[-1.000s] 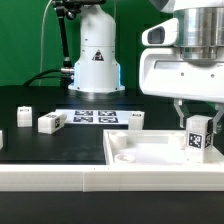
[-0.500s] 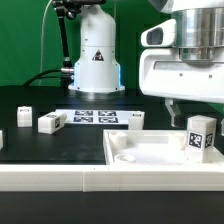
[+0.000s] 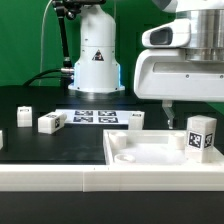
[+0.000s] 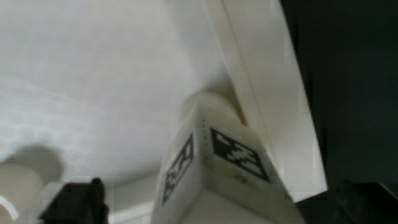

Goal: Assemble one leg

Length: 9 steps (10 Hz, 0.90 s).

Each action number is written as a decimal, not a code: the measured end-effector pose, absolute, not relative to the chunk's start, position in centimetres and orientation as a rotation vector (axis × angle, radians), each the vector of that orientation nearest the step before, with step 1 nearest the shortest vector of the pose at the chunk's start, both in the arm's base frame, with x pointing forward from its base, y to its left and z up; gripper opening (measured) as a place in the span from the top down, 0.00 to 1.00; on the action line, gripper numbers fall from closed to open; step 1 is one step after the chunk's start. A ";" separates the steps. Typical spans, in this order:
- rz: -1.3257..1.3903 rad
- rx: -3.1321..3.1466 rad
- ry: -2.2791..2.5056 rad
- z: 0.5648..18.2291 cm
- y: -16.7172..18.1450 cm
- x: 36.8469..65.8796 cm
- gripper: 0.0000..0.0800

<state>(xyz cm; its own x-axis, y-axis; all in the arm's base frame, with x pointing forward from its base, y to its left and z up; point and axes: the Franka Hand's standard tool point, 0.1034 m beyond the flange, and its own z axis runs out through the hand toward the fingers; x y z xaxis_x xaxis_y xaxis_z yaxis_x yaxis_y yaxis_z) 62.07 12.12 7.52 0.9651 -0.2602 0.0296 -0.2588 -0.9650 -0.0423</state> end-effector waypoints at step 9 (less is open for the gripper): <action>-0.065 -3.069 -0.643 7.5 12.1 62.1 0.19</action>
Offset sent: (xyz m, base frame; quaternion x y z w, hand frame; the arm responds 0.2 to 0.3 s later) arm -0.0015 0.0082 0.0022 0.0230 -0.0109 -0.2320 0.9724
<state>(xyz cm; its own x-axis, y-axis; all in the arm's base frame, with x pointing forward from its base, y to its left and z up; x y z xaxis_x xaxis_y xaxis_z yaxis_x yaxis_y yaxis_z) 62.09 12.09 7.51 0.9150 0.4014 0.0415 0.4016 -0.9158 0.0032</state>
